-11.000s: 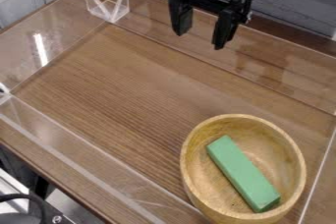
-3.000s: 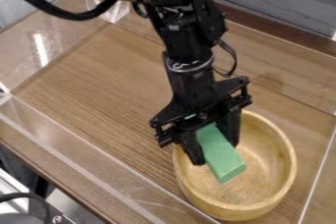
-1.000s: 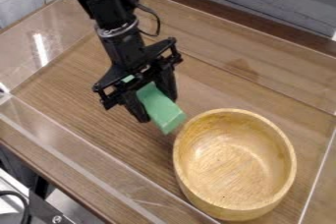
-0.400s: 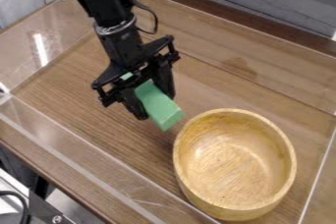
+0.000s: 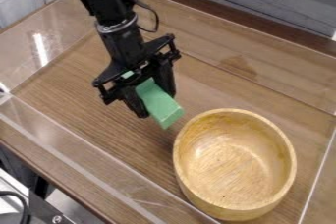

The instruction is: Remove the green block from inside the brown bowl and put it on the table

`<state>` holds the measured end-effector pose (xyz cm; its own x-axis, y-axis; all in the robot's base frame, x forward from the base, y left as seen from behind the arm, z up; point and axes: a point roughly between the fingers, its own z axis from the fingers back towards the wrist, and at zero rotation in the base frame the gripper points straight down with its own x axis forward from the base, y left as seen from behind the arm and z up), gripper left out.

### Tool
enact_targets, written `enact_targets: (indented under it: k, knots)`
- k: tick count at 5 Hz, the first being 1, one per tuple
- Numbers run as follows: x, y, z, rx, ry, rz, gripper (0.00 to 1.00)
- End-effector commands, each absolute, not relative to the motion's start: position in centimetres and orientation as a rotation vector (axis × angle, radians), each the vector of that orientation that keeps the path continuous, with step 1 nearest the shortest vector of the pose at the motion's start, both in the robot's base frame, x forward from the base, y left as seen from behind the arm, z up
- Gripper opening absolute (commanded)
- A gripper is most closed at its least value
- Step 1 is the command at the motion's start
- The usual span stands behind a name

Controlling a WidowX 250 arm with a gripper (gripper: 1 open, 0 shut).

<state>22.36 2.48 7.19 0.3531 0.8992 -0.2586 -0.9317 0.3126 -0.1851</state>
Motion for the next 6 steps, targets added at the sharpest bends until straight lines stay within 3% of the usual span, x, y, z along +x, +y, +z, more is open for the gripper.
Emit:
enact_targets:
  k: [1,6]
  knots:
    - [23.37,3.29,8.17,-0.34,0.06,1.218,0.0]
    - [23.84,3.91,7.63,-0.336,0.065,1.212,0.0]
